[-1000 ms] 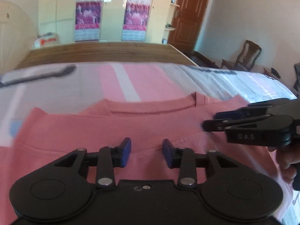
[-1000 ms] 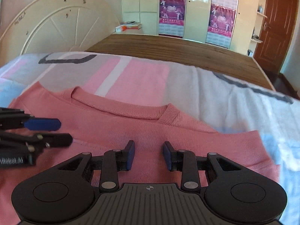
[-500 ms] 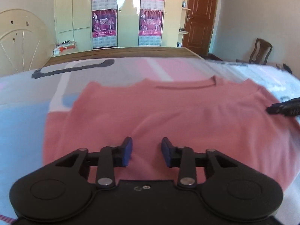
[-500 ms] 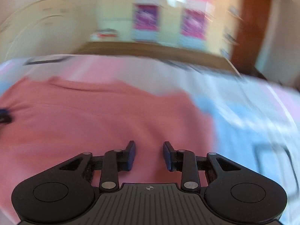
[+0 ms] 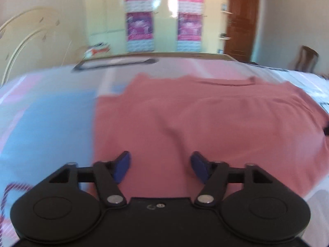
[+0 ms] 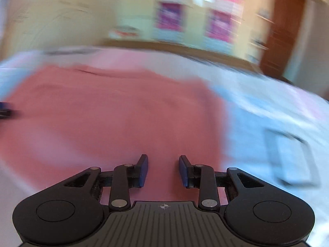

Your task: Fold small clothes

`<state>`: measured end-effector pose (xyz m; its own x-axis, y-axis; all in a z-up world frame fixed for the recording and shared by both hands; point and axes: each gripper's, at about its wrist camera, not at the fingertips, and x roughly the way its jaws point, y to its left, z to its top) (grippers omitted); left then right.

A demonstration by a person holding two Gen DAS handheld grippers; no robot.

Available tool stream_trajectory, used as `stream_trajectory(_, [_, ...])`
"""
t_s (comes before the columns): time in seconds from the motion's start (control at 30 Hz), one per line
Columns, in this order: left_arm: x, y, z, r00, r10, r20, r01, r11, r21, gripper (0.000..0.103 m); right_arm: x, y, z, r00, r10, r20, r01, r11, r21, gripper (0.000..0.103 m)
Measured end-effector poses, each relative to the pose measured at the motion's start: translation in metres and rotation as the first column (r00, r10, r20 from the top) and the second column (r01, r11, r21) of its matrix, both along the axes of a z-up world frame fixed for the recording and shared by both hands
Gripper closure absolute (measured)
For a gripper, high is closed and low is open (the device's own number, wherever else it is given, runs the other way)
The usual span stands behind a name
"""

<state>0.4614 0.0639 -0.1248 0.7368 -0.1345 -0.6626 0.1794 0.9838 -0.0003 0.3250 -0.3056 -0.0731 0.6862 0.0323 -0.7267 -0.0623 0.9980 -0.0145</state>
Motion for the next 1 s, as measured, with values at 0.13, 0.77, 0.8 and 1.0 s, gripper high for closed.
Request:
stream_trajectory(0.13, [-0.016,0.012,0.012,0.999,0.034,0.007,-0.034,0.999,0.024,0.047,-0.013,-0.027,0.006,0.997,-0.074,-0.006,0.074,0.997,0.03,0.072])
stream_trajectory(0.77, [-0.064,-0.075,-0.001,0.998,-0.048,-0.043,0.049,0.998,0.032,0.042,-0.061,0.078,0.002,0.996,0.089,0.01,-0.089,0.996,0.023,0.072])
stream_trajectory(0.8, [-0.066,-0.058,-0.002,0.999,-0.011,-0.042,0.013,0.999,0.052,0.042,-0.062,0.06,0.002,0.999,0.043,0.004,-0.043,0.999,0.004,0.072])
stream_trajectory(1.0, [-0.074,-0.005,0.009,0.993,0.11,-0.043,-0.107,0.993,0.055,0.044,-0.066,-0.006,0.0,0.995,-0.083,-0.053,0.081,0.996,-0.033,0.072])
